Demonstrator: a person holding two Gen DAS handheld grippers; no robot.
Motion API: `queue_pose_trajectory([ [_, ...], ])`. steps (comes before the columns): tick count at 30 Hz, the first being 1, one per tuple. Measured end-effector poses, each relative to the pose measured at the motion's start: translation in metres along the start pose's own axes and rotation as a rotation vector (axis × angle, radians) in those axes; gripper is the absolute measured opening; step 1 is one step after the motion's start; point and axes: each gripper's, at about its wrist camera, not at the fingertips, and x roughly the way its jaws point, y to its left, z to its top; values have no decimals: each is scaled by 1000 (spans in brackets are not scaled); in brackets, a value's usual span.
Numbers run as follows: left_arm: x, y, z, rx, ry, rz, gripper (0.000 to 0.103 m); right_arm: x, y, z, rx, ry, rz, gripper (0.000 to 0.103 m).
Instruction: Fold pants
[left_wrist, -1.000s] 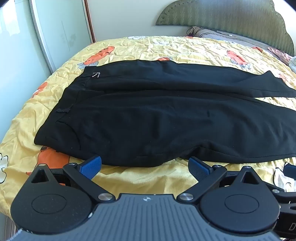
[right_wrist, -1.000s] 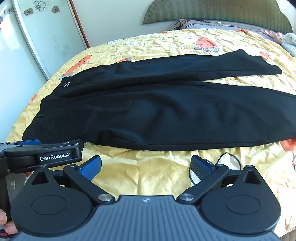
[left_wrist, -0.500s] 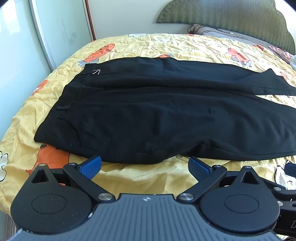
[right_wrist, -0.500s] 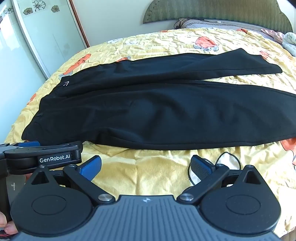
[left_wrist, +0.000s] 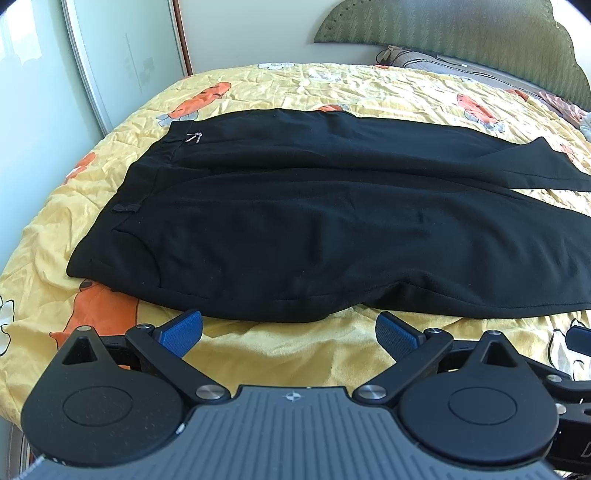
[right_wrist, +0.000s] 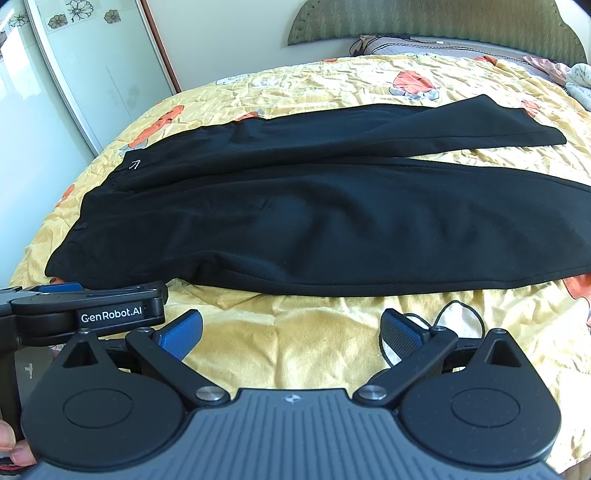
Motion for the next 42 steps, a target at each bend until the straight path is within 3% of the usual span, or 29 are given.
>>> queue_pose_trajectory([
  [42, 0, -8, 3, 17, 5, 0, 102, 4, -1, 4, 5, 17, 20, 103],
])
